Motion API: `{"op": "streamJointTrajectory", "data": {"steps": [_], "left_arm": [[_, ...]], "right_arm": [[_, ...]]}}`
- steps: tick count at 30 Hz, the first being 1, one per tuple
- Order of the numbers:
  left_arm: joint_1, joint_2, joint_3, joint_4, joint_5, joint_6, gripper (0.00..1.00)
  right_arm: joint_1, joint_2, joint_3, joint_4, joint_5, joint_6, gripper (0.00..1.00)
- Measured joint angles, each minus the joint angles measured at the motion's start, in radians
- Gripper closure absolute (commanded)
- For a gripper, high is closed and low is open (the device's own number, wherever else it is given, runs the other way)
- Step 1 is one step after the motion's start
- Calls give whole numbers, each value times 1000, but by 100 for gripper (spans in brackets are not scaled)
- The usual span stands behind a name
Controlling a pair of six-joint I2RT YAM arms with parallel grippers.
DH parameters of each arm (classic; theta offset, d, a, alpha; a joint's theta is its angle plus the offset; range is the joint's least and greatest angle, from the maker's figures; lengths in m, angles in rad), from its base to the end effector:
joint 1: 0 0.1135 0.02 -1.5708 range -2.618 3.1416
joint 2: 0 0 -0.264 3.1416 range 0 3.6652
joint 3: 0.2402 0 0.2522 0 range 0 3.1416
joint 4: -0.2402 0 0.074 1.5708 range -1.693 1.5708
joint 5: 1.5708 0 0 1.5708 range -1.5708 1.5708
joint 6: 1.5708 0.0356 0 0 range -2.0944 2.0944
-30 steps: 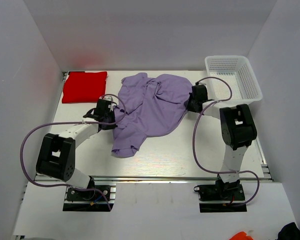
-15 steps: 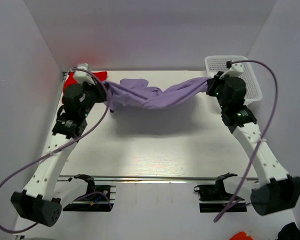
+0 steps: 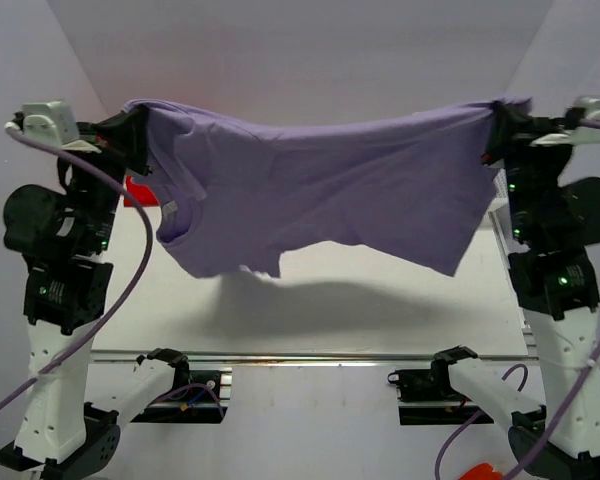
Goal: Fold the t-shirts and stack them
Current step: Flatten out the tshirt
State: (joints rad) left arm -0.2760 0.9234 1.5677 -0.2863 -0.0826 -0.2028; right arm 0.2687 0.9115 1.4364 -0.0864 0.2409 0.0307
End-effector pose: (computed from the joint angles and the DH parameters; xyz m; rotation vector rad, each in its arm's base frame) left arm 0.1193 -0.0307 0.5575 -0.0280 1.2218 -0.3681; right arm 0.1358 0.0286 0.5429 0.0793 1.1440 0.1295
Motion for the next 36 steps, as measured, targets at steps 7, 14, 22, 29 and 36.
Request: {"op": "streamJointTrajectory", "data": {"steps": [7, 14, 22, 29, 36], "left_arm": [[0, -41, 135, -59, -11, 33, 100], [-1, -100, 218, -88, 44, 47, 100], [-1, -156, 283, -136, 132, 52, 100], [-1, -215, 304, -163, 180, 56, 100], [0, -219, 285, -185, 203, 54, 100]], "right_arm": [[0, -77, 123, -2, 38, -95, 100], [1, -154, 154, -33, 31, -126, 100], [1, -231, 195, -119, -29, -131, 100], [1, -350, 198, -188, -103, -107, 100], [0, -422, 129, -192, -113, -80, 100]]}}
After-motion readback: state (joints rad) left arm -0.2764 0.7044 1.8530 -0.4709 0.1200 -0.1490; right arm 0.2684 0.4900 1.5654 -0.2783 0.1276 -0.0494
